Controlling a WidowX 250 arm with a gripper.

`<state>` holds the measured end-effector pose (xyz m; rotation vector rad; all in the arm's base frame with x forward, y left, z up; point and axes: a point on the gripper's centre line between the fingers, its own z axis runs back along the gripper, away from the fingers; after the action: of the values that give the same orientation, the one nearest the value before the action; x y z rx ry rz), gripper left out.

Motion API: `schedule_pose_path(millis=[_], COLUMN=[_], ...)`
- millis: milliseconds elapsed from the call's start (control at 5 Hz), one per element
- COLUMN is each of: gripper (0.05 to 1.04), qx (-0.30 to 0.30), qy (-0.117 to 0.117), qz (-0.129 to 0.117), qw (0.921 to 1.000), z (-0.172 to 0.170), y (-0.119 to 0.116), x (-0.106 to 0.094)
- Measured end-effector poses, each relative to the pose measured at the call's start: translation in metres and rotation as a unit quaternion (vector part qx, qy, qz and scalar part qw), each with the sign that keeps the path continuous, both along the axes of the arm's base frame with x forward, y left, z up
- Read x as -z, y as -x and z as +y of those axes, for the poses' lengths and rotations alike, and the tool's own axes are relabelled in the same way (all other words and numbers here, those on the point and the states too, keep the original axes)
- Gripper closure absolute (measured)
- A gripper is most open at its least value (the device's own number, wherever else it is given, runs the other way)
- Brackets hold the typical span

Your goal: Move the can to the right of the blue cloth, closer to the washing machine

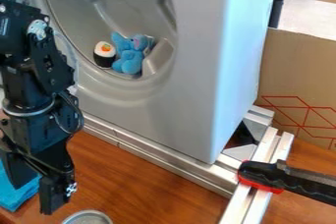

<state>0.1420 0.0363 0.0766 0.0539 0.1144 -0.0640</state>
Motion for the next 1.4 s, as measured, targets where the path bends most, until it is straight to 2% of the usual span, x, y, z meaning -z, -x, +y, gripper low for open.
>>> schedule_pose_path(millis=[200,400,600,800,1000,1400], gripper=[0.089,0.089,0.089,0.089,0.089,0.089], qx=[-0.002,-0.001,-0.001,0.004,0.005,-0.016], qy=[0.001,-0.012,-0.041,-0.045,-0.047,-0.048], qz=[0.004,0.008,0.009,0.027,0.056,0.084], qw=[1.0,0.9999,0.9991,0.9986,0.9974,0.9951], z=[0.0,-0.014,-0.021,-0.022,-0.022,-0.015], y=[0.002,0.021,0.041,0.057,0.063,0.061], x=[0.002,0.002,-0.002,0.005,0.014,0.029])
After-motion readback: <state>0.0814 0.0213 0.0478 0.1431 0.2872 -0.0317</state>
